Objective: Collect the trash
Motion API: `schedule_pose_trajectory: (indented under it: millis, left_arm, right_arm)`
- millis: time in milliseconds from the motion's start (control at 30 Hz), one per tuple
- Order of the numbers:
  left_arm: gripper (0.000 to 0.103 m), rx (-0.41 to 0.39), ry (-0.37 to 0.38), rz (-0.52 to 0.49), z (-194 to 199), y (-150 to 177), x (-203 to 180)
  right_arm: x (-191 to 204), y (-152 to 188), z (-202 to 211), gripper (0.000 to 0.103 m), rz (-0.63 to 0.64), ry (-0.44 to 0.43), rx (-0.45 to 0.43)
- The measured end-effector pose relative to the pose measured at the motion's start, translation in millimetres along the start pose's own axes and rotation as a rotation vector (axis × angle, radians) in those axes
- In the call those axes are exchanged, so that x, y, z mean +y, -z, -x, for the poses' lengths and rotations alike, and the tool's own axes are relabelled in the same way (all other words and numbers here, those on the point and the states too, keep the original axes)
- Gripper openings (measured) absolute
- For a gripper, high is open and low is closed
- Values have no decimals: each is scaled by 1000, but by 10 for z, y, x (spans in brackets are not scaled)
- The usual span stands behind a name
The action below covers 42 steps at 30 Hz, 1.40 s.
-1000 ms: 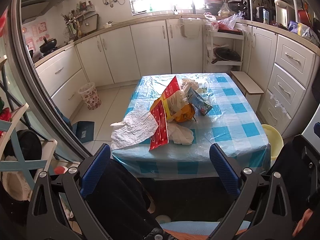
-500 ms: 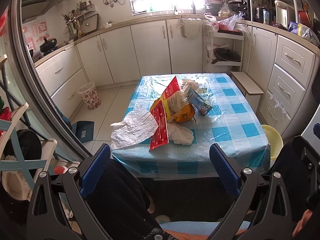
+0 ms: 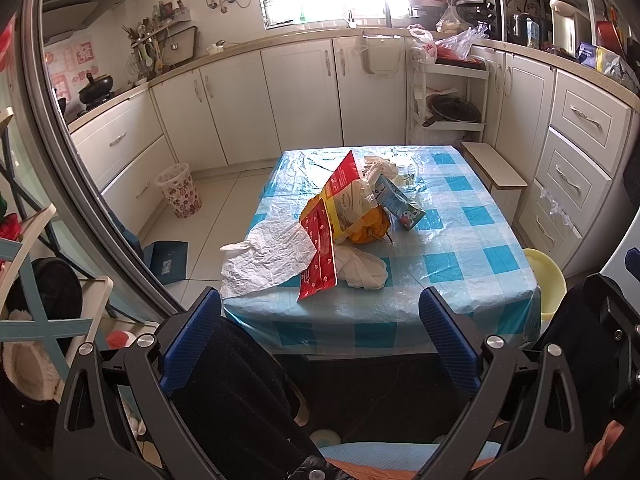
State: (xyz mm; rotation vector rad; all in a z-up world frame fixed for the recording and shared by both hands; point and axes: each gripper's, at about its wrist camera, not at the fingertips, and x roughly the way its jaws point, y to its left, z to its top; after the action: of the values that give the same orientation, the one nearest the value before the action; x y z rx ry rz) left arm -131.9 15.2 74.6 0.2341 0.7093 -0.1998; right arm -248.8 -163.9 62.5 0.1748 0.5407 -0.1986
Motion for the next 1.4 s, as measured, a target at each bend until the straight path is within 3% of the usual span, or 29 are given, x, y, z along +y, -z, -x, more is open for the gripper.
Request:
schedule_pose_trajectory:
  millis: [400,700,800,867,967,1167,1400]
  left_arm:
    - [95,40,-13,19,-186,46,81]
    - [95,184,-103,123,-916,80,595]
    - [95,227,-110,157,-1206,88,724]
    - [95,244,-118,161,-1372,77,755]
    - [95,251,-131,94,-1599,30,710]
    - [95,327,-81,-98,-2157,-22,531]
    - [95,385,-57,-133,-2561,-90,454]
  right_arm:
    - [30,19,-101,96,33,9,-1]
    - [33,27,-696,96,119,11,137]
    - [15,35,-946,96,81,-47,255]
    - [31,37,-1104,96,62,-89,259]
    - [104,40,-1327,96,84,-129,271]
    - [364,38,-1761,96,180,-150,267]
    - [639,89,-2277,96,218,-193,316]
